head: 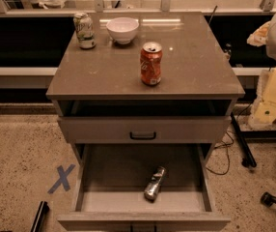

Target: Pick redbull can from middle drawer and place on counter

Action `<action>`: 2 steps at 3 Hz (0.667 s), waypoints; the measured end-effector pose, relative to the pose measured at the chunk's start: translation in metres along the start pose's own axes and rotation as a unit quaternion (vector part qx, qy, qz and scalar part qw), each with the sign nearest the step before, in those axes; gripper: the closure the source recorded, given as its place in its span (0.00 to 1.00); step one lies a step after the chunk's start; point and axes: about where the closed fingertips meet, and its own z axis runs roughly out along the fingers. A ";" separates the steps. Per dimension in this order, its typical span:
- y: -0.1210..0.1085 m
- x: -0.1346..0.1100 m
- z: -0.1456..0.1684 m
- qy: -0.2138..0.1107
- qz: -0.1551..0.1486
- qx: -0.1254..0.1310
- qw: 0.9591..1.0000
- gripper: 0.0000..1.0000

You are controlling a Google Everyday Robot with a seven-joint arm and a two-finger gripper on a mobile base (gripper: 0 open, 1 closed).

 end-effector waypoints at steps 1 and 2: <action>0.000 0.000 0.000 0.000 0.000 0.000 1.000 0.00; 0.001 -0.006 0.027 0.014 -0.036 0.000 0.999 0.00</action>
Offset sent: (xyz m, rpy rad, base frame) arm 0.0244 0.0277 -0.0761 -0.1383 0.0118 0.1776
